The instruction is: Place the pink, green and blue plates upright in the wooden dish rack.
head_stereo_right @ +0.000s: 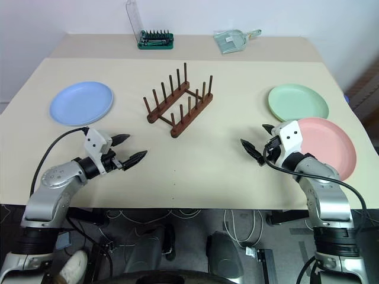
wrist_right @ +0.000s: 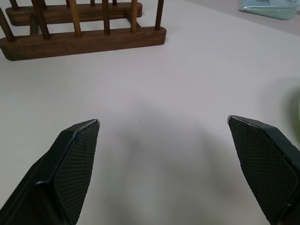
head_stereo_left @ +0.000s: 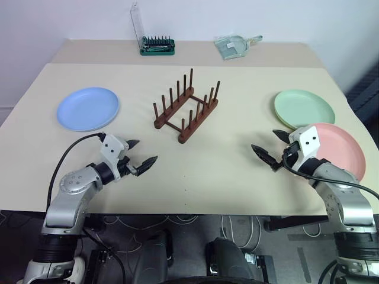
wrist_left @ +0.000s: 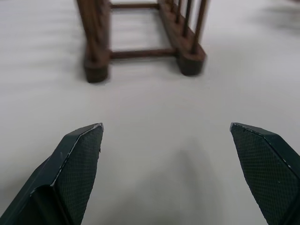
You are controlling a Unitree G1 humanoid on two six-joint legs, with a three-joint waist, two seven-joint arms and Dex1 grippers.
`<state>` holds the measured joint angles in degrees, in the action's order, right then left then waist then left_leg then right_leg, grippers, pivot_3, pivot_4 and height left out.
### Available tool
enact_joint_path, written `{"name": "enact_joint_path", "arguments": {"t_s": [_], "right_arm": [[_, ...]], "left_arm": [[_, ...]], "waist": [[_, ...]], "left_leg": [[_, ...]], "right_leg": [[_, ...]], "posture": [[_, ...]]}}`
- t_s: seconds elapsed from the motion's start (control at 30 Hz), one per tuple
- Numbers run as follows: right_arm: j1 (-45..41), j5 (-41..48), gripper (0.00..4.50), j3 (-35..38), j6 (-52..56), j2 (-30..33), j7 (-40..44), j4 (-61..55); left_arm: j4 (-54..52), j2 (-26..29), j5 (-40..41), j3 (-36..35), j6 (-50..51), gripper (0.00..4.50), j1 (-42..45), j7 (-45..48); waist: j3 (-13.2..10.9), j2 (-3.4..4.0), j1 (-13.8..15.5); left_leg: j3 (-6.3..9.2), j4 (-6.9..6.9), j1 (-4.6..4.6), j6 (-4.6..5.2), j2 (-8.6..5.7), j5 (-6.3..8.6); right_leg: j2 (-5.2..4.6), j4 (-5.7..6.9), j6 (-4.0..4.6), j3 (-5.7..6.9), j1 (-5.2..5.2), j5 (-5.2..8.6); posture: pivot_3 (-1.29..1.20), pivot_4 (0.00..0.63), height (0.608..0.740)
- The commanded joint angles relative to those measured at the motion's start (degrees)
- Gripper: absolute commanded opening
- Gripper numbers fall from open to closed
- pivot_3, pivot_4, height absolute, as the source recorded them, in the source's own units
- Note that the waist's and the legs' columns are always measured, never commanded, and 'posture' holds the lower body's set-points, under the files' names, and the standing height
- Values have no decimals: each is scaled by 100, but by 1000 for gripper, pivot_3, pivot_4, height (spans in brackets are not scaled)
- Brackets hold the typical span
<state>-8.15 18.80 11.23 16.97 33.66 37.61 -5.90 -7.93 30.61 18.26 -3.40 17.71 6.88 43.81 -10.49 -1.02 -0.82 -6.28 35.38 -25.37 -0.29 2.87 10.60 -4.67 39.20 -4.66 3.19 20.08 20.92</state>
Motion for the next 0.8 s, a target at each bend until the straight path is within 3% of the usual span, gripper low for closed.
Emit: {"name": "enact_joint_path", "arguments": {"t_s": [0.03,0.27,0.77,0.8], "right_arm": [[-105,48,4471,-23,-66,-94,-46,-217],[92,54,4471,-290,59,-391,-218,-698],[606,105,4471,-262,366,-569,-702,-1607],[632,117,4492,-256,375,-565,-708,-1637]], "left_arm": [[-149,-81,-91,347,-1,4500,167,73],[1012,-681,-1044,1208,-397,4500,1058,-450],[3259,-1805,-1561,1601,-1247,4500,2356,-541],[3292,-1832,-1562,1610,-1284,4236,2375,-469]], "waist": [[0,0,2],[0,0,20],[34,34,147],[36,37,150]], "left_leg": [[0,0,0,0,0,0],[0,1,-1,0,-2,0],[7,50,2,26,-5,16],[7,51,2,27,-4,17]], "right_leg": [[0,0,0,0,0,0],[3,-1,0,0,-1,0],[5,0,-4,6,-32,0],[5,0,-4,6,-33,0]], "posture": [[0,150,732],[0,150,732],[0,150,732],[0,150,732]]}}
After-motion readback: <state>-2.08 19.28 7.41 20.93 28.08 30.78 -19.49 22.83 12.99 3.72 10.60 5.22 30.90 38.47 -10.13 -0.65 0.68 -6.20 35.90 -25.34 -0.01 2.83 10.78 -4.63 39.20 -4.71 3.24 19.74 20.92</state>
